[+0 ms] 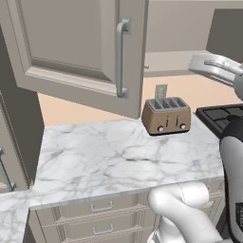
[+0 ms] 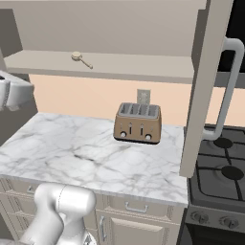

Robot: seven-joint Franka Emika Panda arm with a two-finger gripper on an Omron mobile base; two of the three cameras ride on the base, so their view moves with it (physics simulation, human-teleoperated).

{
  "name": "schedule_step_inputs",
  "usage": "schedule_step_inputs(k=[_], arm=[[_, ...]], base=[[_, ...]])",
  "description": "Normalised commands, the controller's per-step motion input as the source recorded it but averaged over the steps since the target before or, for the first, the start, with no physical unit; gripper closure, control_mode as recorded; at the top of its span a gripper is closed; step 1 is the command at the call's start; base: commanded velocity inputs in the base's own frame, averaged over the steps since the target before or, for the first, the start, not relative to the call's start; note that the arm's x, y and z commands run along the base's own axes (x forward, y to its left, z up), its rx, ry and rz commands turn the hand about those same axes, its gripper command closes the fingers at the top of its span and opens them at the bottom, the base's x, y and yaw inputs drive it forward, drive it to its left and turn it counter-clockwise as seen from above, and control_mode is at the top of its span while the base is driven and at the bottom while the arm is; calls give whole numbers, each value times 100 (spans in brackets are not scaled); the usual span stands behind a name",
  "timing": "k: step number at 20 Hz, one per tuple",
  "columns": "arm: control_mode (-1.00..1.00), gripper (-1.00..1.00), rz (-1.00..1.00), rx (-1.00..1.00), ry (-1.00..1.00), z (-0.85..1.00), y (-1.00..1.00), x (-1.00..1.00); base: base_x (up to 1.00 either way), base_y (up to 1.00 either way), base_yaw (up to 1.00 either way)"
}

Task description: Open the cabinet. Pick the dish brush and place it next to the sink. Then close the cabinet.

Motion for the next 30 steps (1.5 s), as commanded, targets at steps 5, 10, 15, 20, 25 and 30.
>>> schedule_step_inputs(k=[5, 10, 15, 20, 25, 30], arm=[[-100, -100, 32, 20, 0, -23, -1, 0], [-100, -100, 28, 18, 0, -48, 0, 21], [-100, -100, 12, 21, -1, -30, 0, 45], [-100, -100, 1, 19, 0, -7, 0, 50], [-100, -100, 1, 12, 0, 0, 0, 18], [-100, -100, 5, 7, 0, 2, 0, 0]], base=[[0, 0, 0], [0, 0, 0], [0, 0, 0], [0, 0, 0], [0, 0, 0], [0, 0, 0]])
